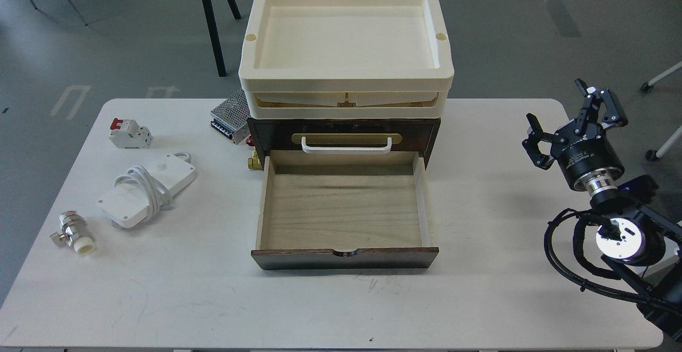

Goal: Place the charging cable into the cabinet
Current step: 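Move the left gripper toward the white charging brick with coiled cable, then close the left gripper on the white charging brick and cable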

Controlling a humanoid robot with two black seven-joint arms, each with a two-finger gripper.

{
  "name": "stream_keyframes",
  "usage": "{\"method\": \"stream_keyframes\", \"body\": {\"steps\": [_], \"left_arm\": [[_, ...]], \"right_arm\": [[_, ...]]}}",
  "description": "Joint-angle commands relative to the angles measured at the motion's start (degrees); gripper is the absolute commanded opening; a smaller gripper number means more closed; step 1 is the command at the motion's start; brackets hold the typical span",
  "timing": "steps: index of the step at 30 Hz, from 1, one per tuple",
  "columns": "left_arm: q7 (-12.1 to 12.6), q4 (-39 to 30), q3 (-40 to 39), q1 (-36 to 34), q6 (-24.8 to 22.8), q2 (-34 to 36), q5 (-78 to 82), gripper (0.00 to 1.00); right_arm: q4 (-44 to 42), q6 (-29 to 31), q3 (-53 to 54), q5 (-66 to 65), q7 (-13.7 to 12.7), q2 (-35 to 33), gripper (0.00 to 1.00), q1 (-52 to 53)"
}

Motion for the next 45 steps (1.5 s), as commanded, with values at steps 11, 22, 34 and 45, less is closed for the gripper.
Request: {"method": "stream_keyframes", "body": {"steps": [11, 22, 34, 45], "left_arm": [[0.0, -19.0, 8.7, -7.3, 10.7, 1.5, 56.5, 0.95], [0.0, -24.9, 31.8, -6.7, 22.4, 3.0, 71.2, 0.95], [0.0, -24.2, 38.6, 2.7, 30.1, 2.2, 69.4, 0.95], [0.0, -23.6, 38.6, 6.7, 31.2, -3.6, 58.1, 0.95]], "right_arm": [[0.0, 0.1, -0.2, 0.0, 0.0, 0.0, 0.99, 0.0], [0.1, 0.1, -0.2, 0.0, 0.0, 0.0, 0.99, -0.2], [0.1, 0.1, -0.2, 0.0, 0.0, 0.0, 0.99, -0.2], [0.0, 0.1, -0.3, 0.0, 0.0, 0.0, 1.0, -0.2]]}}
